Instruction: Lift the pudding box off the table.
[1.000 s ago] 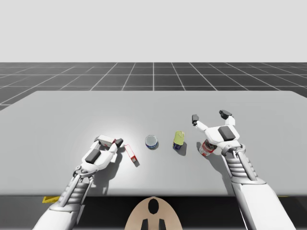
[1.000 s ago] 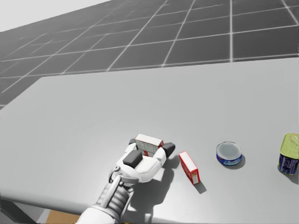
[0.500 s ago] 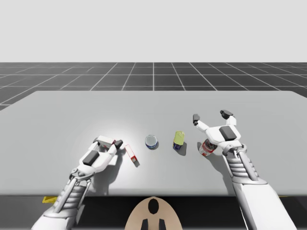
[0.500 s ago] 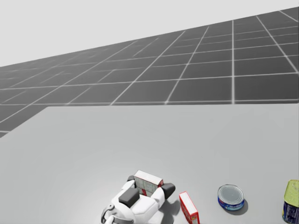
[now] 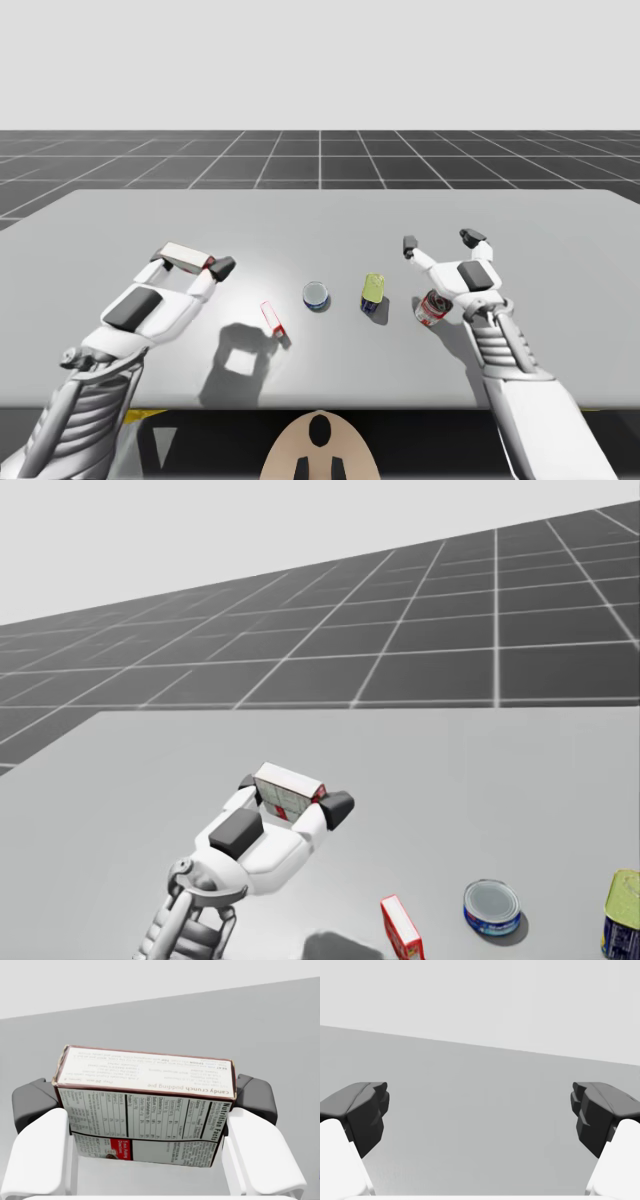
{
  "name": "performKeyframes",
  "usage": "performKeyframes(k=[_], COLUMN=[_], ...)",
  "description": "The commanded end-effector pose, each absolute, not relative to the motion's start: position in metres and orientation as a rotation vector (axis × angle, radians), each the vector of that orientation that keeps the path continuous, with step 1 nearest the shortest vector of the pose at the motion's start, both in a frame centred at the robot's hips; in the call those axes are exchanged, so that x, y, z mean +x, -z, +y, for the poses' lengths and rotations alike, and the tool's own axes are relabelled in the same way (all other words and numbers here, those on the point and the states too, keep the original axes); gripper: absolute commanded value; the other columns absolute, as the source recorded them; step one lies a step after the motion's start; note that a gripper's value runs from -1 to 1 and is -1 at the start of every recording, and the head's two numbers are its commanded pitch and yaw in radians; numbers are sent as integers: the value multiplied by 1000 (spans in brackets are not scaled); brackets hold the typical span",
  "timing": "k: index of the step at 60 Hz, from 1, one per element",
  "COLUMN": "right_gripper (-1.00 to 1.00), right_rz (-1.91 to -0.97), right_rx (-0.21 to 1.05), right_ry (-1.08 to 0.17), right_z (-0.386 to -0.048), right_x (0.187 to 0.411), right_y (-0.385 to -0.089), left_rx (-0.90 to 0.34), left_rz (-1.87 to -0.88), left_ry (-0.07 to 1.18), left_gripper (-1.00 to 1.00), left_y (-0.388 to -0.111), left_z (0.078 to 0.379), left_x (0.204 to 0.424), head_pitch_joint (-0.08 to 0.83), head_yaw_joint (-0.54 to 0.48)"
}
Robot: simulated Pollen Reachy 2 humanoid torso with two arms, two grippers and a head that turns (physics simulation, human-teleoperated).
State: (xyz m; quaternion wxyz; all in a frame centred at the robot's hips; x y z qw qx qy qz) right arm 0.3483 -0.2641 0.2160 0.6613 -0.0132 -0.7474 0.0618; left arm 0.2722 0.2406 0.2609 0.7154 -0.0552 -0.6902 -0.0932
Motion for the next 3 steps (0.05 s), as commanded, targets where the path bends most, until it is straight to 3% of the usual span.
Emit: performKeyframes(k=[1, 3], right_gripper=[-1000, -1000], right_rz=[-1707, -1700], right_rx=[-22, -13], right_ry=[-98, -92], right_z=[-265, -266], right_x=[353, 353], right_y=[-214, -213], left_rx=[-100, -98], left_rz=[-1717, -1731], left_ry=[246, 250], left_gripper=[1000, 1000], left_y=[-331, -338], left_z=[237, 236], left_x=[269, 267], head_pitch_joint=[325, 325], head_yaw_joint=[365, 365])
